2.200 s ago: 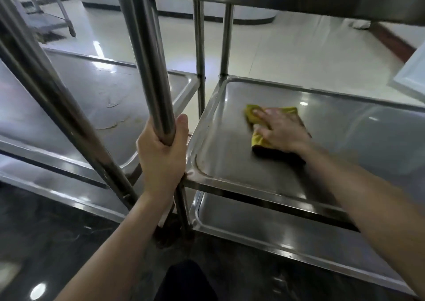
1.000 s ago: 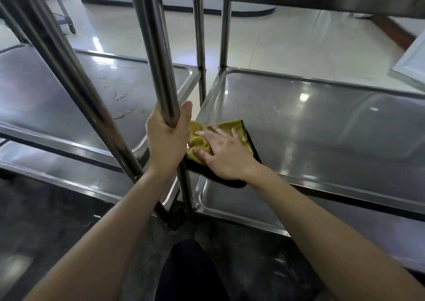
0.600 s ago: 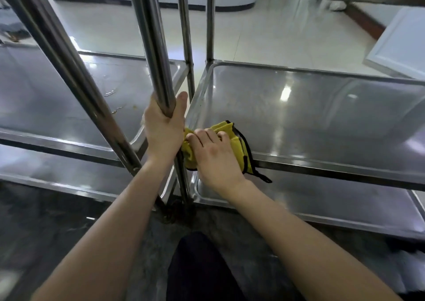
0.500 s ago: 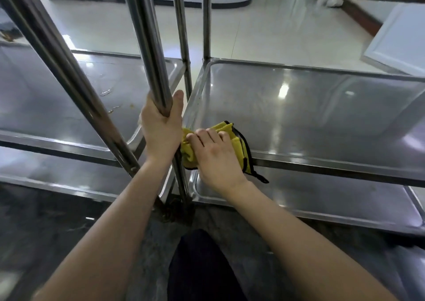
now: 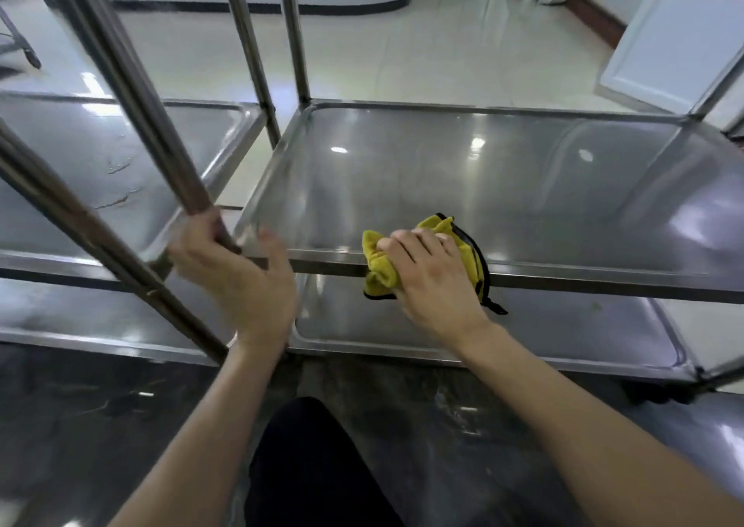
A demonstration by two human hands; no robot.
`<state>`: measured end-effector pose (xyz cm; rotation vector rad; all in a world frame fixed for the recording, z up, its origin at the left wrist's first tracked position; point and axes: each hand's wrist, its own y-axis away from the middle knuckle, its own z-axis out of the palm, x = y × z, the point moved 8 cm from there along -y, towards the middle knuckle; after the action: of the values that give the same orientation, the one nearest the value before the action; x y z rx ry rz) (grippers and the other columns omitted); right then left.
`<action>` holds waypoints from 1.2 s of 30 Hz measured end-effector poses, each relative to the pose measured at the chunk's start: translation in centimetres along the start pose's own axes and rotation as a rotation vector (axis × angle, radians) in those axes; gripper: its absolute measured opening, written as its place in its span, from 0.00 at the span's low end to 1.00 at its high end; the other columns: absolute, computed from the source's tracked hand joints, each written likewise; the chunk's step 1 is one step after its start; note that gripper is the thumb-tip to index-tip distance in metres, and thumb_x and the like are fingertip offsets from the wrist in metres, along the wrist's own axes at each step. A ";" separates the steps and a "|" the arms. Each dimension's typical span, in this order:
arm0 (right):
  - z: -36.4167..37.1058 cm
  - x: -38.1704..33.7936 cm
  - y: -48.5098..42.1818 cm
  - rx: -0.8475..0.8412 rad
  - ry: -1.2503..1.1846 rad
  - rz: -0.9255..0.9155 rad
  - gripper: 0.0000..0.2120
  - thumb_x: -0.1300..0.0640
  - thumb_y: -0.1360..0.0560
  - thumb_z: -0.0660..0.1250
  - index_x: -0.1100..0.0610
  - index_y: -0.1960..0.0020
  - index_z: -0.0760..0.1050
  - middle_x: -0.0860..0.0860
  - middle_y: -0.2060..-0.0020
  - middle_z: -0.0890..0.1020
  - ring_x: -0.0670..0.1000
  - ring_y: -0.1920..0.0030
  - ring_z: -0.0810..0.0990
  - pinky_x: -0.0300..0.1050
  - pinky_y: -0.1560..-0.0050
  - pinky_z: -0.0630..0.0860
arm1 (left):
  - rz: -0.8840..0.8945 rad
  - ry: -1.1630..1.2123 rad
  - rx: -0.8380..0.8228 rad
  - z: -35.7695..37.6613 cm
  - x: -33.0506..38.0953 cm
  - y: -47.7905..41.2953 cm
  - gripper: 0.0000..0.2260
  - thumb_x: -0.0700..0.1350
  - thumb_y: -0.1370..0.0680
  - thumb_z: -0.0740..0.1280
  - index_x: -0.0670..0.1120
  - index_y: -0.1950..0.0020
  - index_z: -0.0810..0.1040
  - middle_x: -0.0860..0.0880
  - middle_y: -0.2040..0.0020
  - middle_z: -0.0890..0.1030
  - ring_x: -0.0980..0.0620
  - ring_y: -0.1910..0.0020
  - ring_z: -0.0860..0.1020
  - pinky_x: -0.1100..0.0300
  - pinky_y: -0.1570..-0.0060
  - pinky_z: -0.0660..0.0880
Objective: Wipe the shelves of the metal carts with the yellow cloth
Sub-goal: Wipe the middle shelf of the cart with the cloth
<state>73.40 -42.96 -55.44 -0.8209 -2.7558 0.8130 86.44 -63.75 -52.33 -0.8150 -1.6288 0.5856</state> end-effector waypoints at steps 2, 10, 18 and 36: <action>-1.5 3.4 2.3 -0.005 0.004 0.011 0.22 0.58 0.24 0.73 0.55 0.31 0.75 0.53 0.36 0.79 0.59 0.38 0.77 0.60 0.36 0.73 | 0.174 -0.044 -0.211 3.1 4.4 4.0 0.18 0.43 0.18 0.70 0.37 0.31 0.74 0.36 0.35 0.75 0.37 0.33 0.73 0.52 0.24 0.65; -9.3 21.3 14.0 -0.066 0.063 0.128 0.23 0.56 0.27 0.73 0.55 0.32 0.76 0.51 0.36 0.79 0.58 0.37 0.76 0.56 0.36 0.72 | 0.439 0.010 -0.779 18.0 21.3 13.9 0.11 0.48 0.15 0.65 0.44 0.35 0.77 0.45 0.41 0.80 0.43 0.41 0.77 0.44 0.37 0.74; -18.3 40.5 27.2 -0.149 0.084 0.477 0.22 0.37 0.16 0.65 0.50 0.30 0.73 0.46 0.35 0.77 0.55 0.33 0.73 0.54 0.27 0.65 | 0.647 -0.074 -1.037 29.1 35.7 21.8 0.16 0.53 0.13 0.59 0.45 0.32 0.77 0.43 0.35 0.79 0.39 0.35 0.76 0.42 0.32 0.70; -12.1 54.4 15.3 -0.341 0.087 0.910 0.21 0.49 0.14 0.60 0.61 0.26 0.69 0.65 0.33 0.79 0.65 0.34 0.77 0.57 0.35 0.74 | 0.660 -0.088 -1.158 31.6 35.1 24.7 0.26 0.62 0.14 0.51 0.50 0.22 0.69 0.48 0.25 0.73 0.45 0.22 0.67 0.45 0.20 0.62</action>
<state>38.36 2.98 -53.92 -2.1785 -2.3931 0.3619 57.20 -19.38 -55.45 -2.2435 -1.7062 0.0380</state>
